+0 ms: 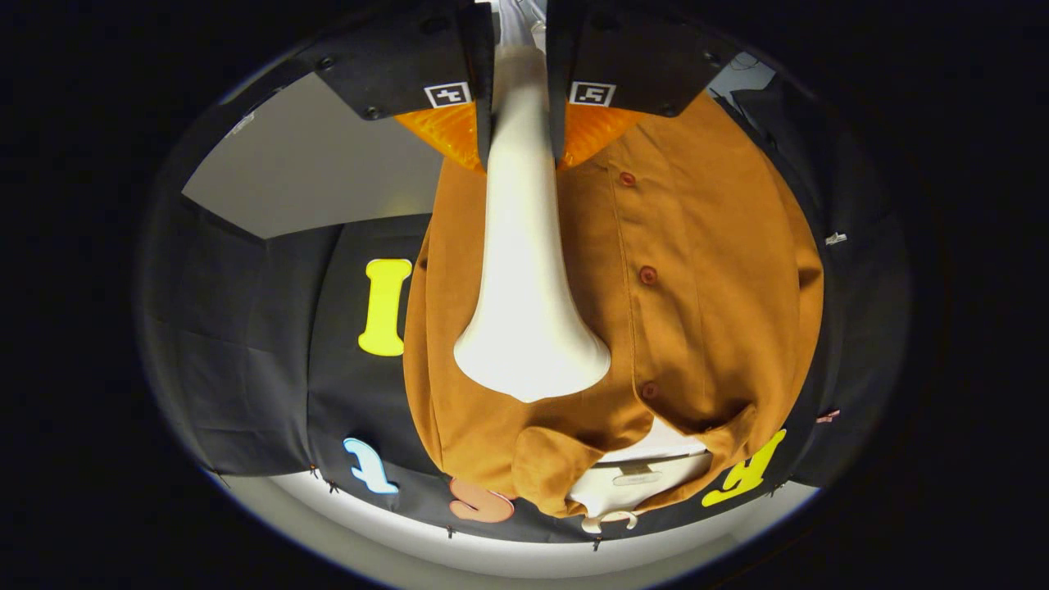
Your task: Iron the clothes twice with a garment steamer, once on the left side and once on the right side.
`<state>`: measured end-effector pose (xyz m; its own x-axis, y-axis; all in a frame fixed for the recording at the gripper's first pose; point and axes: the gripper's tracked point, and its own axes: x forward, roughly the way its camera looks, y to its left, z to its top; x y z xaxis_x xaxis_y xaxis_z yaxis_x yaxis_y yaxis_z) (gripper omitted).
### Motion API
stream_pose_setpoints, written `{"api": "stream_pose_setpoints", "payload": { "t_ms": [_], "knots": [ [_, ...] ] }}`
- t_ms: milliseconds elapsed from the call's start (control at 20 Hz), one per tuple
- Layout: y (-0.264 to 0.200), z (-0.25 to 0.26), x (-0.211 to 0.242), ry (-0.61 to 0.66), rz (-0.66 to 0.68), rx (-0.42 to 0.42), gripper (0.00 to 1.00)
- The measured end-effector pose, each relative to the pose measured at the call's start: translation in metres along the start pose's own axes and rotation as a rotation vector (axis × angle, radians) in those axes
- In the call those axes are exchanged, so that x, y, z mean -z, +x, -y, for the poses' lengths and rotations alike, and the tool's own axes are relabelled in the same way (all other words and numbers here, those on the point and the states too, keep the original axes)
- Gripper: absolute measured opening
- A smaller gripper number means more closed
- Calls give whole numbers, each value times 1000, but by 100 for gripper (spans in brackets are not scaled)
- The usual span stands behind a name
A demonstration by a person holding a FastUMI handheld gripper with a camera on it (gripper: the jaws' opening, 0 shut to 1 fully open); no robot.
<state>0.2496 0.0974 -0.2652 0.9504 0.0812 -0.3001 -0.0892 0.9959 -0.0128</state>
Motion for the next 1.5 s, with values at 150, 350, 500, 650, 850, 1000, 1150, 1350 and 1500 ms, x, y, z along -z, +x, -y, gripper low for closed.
{"api": "stream_pose_setpoints", "payload": {
  "t_ms": [150, 350, 500, 650, 850, 1000, 1150, 1350, 1500],
  "knots": [
    [1, 1, 33, 6, -64, 10, 29],
    [3, 1, 76, 11, -149, 19, 29],
    [2, 1, 108, 14, -214, 29, 29],
    [-1, -1, 139, 16, -282, 39, 29],
    [-9, -2, 182, 21, -382, 43, 29],
    [-14, 4, 198, 29, -436, 54, 29],
    [-24, 4, 209, 23, -482, 56, 29],
    [-40, 7, 217, 20, -509, 52, 29],
    [-43, 9, 216, 19, -499, 44, 29]
  ]
}}
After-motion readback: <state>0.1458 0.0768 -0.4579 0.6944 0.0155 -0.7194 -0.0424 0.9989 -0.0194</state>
